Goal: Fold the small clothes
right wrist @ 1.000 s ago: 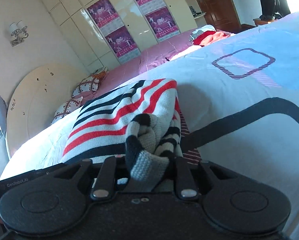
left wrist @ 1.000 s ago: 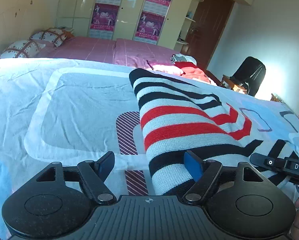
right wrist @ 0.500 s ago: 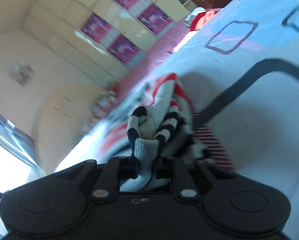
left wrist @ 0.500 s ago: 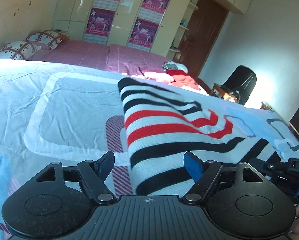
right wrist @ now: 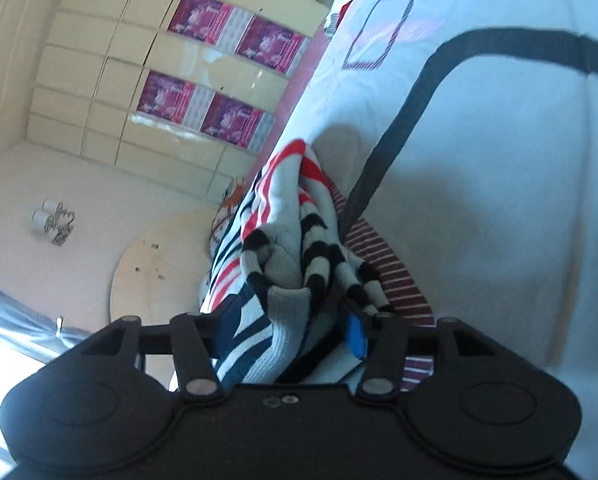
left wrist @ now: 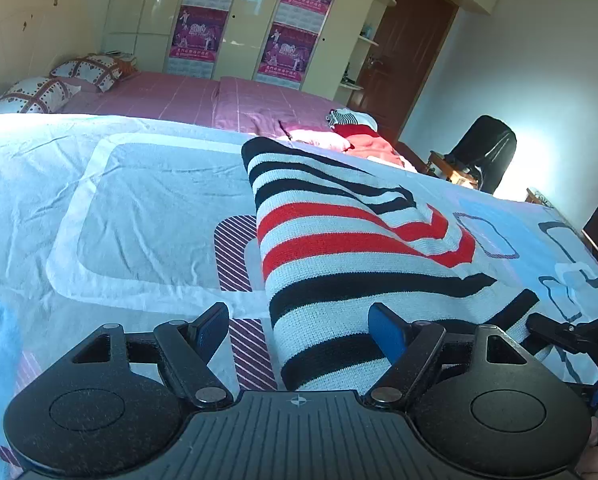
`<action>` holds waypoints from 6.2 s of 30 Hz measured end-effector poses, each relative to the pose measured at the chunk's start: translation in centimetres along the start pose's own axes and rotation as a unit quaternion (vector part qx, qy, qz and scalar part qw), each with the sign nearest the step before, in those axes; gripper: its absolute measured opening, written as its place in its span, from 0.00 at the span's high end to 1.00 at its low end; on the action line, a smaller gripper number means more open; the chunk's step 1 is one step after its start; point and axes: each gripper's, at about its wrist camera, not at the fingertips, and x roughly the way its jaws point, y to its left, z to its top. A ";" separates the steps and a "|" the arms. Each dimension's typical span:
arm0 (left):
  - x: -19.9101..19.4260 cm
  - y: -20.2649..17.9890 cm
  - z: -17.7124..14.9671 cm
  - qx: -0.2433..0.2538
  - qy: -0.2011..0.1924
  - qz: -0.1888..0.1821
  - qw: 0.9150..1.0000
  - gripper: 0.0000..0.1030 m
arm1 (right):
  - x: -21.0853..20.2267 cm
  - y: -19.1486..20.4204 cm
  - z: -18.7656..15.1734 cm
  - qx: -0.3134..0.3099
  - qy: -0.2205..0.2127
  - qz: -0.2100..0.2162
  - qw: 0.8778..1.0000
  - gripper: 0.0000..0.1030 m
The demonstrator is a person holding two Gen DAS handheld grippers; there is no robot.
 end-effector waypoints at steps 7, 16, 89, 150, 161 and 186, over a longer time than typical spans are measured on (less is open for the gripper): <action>-0.2 -0.1 -0.2 -0.006 -0.009 0.003 1.000 0.25 | -0.1 2.2 -0.4 -0.101 -0.045 -0.083 0.990 0.84; -0.8 0.5 -1.3 -0.019 -0.013 0.003 1.000 0.25 | 0.7 -5.2 -1.2 0.165 -0.036 0.027 0.985 0.89; 2.9 2.0 -0.7 -0.096 0.070 -0.133 0.984 0.18 | 6.3 1.2 7.0 -0.168 0.171 0.017 0.971 0.36; -5.6 10.4 8.3 -0.041 -0.036 -0.211 0.976 0.55 | 9.3 17.0 -2.2 -0.262 0.135 0.075 0.953 0.65; -10.1 27.1 2.6 -0.171 -0.059 -0.159 0.971 0.55 | 20.0 21.8 -14.2 -0.273 0.246 0.114 0.923 0.65; -13.9 30.5 -3.8 -0.189 -0.147 0.017 0.971 0.53 | 20.8 26.5 -21.2 -0.399 0.237 0.094 0.881 0.75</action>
